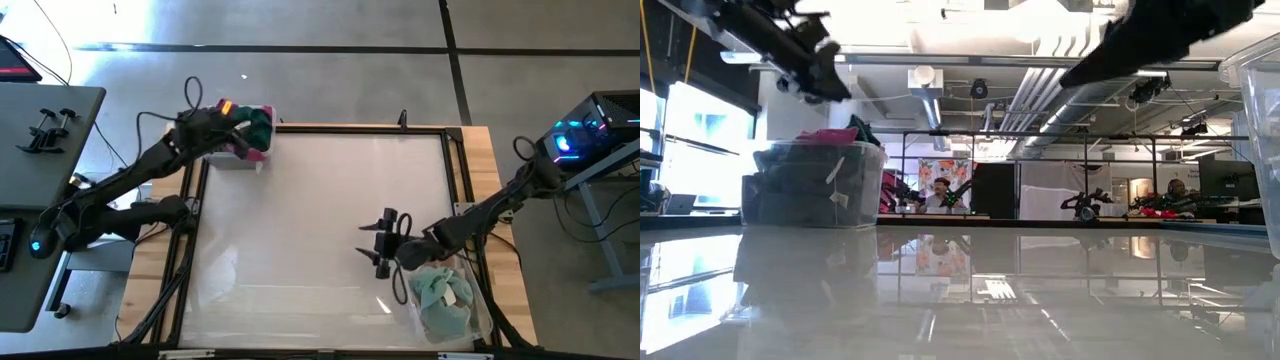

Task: Sort microfiber towel by color & place in baskets
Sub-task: Return to Home Position

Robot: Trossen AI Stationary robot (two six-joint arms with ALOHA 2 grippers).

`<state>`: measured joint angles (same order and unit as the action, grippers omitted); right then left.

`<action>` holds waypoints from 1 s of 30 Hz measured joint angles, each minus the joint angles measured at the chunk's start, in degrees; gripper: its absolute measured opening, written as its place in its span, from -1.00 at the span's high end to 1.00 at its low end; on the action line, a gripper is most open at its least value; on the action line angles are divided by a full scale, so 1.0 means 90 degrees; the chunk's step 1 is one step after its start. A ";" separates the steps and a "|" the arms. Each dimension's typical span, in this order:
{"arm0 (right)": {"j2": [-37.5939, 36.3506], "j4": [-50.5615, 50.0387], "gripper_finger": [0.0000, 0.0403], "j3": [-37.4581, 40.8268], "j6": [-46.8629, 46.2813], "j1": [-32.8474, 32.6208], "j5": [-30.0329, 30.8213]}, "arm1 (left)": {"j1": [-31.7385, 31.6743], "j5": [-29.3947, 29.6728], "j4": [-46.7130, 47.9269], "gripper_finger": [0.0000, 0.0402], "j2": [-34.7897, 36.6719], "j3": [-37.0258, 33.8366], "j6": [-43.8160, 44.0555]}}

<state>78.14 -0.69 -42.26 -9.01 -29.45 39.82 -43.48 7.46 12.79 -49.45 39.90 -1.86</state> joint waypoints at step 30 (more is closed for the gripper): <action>-0.7260 0.1119 0.23 0.3009 0.0268 0.3223 -0.3950 | 0.1054 -0.0592 -0.1339 0.31 0.0658 -0.1406 0.0014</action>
<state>12.81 9.38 -15.18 -6.60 -0.44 4.28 -34.00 2.13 0.74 -43.53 27.24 -1.73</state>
